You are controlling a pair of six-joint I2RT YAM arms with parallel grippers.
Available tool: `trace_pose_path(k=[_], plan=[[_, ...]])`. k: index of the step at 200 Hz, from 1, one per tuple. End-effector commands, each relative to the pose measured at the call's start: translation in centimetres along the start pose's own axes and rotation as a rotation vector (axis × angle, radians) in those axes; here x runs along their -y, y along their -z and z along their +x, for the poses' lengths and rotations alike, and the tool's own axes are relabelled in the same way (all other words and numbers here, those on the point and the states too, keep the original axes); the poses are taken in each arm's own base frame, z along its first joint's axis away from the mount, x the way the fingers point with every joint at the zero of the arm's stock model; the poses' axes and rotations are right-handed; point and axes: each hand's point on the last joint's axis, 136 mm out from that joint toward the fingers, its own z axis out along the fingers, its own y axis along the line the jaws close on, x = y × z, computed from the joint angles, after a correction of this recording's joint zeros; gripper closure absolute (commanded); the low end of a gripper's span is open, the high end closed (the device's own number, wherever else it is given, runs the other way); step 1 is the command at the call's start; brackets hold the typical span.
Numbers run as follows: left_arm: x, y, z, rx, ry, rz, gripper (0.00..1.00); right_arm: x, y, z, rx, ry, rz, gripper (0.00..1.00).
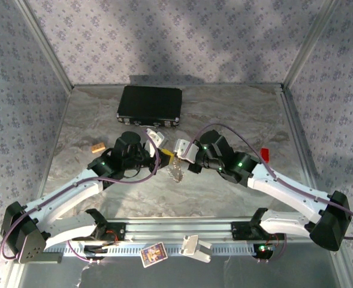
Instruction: Put the keys on the keyring
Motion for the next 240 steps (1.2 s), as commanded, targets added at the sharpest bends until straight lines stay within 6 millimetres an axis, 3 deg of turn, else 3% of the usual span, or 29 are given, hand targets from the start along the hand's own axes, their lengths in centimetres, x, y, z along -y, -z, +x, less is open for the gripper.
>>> trace_pose_path(k=[1, 173, 240], plan=[[0.9, 0.5, -2.7, 0.075, -0.019, 0.022, 1.0, 0.0, 0.3, -0.8, 0.038, -0.007, 0.005, 1.0], [1.0, 0.4, -2.7, 0.074, -0.021, 0.031, 1.0, -1.2, -0.1, -0.8, 0.039, 0.001, -0.06, 1.0], [1.0, 0.3, -2.7, 0.072, -0.023, 0.03, 1.0, 0.6, 0.8, -1.2, 0.06, 0.021, 0.051, 1.0]])
